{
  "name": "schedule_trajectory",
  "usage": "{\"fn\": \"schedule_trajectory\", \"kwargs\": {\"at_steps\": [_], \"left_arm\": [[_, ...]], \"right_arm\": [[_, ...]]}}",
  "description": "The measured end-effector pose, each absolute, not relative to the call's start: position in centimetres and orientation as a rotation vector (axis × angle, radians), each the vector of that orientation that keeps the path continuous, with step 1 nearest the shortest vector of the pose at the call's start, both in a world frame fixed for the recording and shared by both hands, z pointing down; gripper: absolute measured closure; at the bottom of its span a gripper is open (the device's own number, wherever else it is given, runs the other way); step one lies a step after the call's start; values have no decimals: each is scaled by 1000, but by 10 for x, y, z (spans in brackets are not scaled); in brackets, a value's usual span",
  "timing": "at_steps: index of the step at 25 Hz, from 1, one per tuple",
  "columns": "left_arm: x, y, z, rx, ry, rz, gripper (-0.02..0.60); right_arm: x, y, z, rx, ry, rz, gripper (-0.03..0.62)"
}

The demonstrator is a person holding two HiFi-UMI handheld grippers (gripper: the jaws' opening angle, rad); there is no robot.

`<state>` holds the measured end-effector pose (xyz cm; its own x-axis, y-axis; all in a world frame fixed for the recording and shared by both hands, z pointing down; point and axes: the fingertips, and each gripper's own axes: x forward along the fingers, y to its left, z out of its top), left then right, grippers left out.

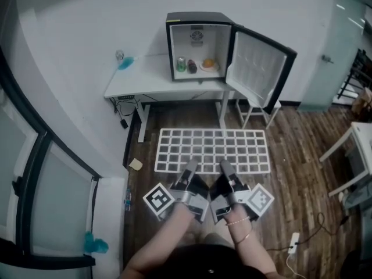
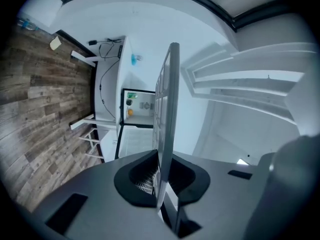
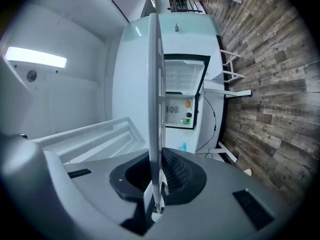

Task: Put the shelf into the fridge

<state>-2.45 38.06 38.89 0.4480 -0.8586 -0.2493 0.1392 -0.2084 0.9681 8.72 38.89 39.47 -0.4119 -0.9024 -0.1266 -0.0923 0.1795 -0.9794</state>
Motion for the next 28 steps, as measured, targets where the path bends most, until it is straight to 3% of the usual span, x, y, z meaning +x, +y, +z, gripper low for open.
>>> {"fn": "schedule_trajectory", "kwargs": {"at_steps": [18, 28], "left_arm": [[-49, 353, 404, 1508, -630, -984, 548], [-37, 276, 417, 1491, -655, -985, 548]], "right_arm": [[62, 368, 412, -976, 1592, -1317, 554], [75, 288, 427, -989, 1579, -1358, 554]]}}
